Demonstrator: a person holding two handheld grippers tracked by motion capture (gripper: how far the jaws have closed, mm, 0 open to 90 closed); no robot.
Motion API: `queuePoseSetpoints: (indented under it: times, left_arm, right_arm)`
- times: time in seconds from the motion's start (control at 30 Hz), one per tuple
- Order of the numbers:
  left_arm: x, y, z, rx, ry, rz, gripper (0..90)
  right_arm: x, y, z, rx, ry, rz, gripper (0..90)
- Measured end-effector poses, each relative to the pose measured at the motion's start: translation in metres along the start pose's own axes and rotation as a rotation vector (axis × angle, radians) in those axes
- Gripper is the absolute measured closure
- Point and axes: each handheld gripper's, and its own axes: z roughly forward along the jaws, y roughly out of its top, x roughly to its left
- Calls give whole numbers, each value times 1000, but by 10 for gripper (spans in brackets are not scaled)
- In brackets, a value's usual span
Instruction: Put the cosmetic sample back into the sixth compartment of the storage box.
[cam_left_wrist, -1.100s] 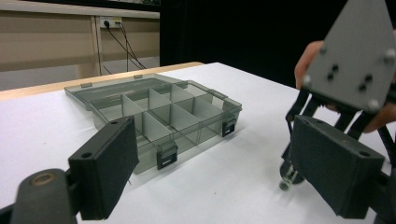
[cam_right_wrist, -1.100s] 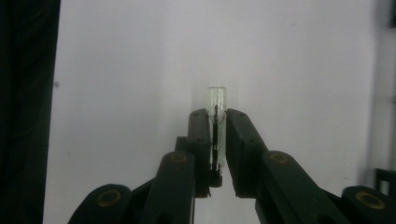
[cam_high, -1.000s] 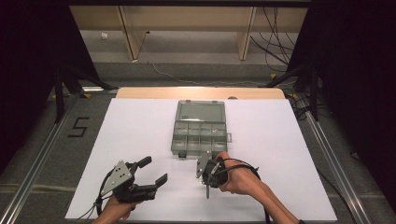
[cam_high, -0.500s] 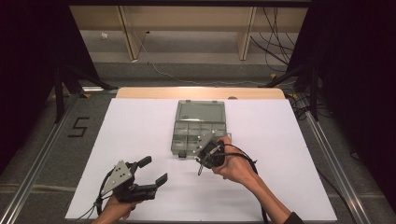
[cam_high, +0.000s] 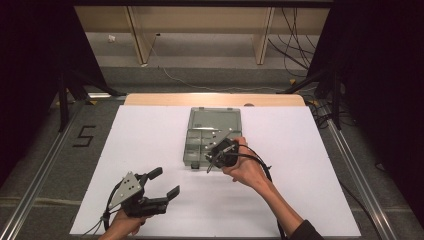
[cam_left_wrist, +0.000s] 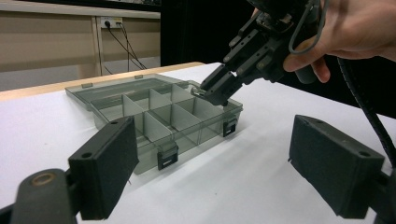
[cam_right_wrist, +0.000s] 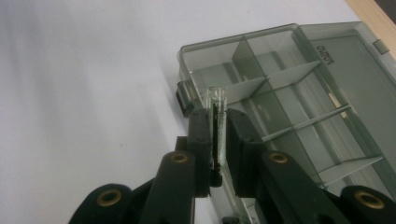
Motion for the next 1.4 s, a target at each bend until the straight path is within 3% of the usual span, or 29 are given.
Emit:
queuePoseSetpoints:
  times: [0.63, 0.93, 1.0, 1.3, 1.33, 1.4]
  left_arm:
    - [0, 0, 0, 3, 3, 1, 150]
    - [0, 0, 0, 0, 1, 0, 150]
    - [0, 0, 0, 0, 1, -1, 150]
    - [0, 0, -1, -3, 3, -5, 150]
    - [0, 0, 0, -8, 1, -6, 150]
    - [1, -1, 0, -12, -3, -6, 150]
  right_arm:
    - [-9, 7, 8, -37, -24, 46, 808]
    - [-14, 8, 18, -46, -25, 98, 808]
    - [-14, 9, 20, -34, -19, 134, 807]
    - [-19, 7, 31, -51, -18, 165, 806]
    - [-18, 8, 33, -44, -15, 193, 806]
    - [-18, 8, 35, -41, -16, 202, 805]
